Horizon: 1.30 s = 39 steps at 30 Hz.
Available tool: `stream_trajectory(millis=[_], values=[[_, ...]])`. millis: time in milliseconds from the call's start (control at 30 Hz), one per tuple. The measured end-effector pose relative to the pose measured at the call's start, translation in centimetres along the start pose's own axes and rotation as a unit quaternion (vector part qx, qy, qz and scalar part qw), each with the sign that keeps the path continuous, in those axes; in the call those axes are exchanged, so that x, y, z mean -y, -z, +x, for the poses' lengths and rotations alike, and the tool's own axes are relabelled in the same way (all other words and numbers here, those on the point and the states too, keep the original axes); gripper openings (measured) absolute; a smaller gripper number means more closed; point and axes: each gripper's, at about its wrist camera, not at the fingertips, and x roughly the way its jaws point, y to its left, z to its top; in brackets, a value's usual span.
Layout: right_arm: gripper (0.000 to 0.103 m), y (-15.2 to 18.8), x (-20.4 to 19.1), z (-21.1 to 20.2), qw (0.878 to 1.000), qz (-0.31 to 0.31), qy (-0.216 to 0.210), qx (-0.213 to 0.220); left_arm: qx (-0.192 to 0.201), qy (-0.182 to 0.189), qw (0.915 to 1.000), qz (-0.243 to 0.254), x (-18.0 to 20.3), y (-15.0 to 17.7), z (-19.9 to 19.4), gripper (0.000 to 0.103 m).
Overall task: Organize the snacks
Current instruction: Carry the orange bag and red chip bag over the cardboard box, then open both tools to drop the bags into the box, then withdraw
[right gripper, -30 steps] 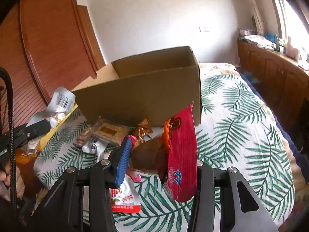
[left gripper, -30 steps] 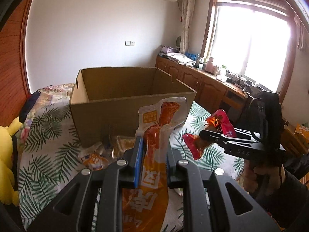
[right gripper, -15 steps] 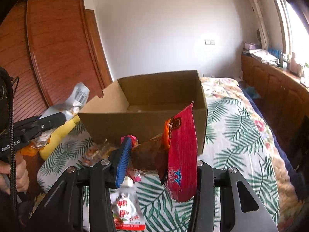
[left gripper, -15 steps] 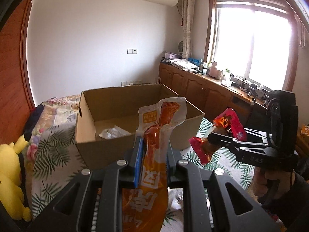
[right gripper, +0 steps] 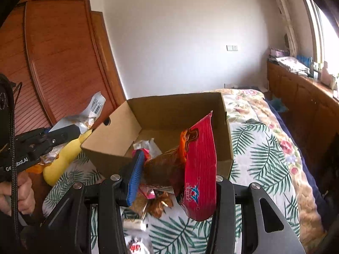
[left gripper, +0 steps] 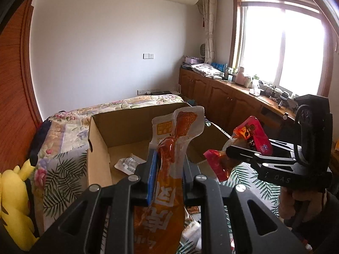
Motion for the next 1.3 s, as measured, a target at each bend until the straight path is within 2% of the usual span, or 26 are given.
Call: stream_trajectory(millis=[300, 633, 900, 1000, 1300], values=[[0.044, -1.9, 1.1, 3.3, 0.999, 0.034, -0.004, -0.024, -0.033, -0.011, 0.9994, -0.007, -0.7, -2.1, 3.6, 0.017], [0.044, -2.4, 1.9, 5.2, 0.998, 0.059, -0.005, -0.036, -0.070, -0.026, 0.9968, -0.027, -2.3, -0.7, 7.3, 0.017], [0.044, -2.5, 1.9, 5.8, 0.997, 0.065, -0.005, -0.040, -0.078, -0.025, 0.9959, -0.040, -2.8, -0.1, 7.8, 0.022], [0.043, -2.6, 1.8, 6.3, 0.997, 0.069, -0.003, -0.044, -0.079, -0.029, 0.9958, -0.036, -2.8, -0.1, 7.8, 0.028], [0.045, -2.5, 1.6, 8.1, 0.995, 0.073, 0.005, -0.067, -0.084, -0.036, 0.9955, -0.026, -3.1, -0.5, 8.3, 0.029]])
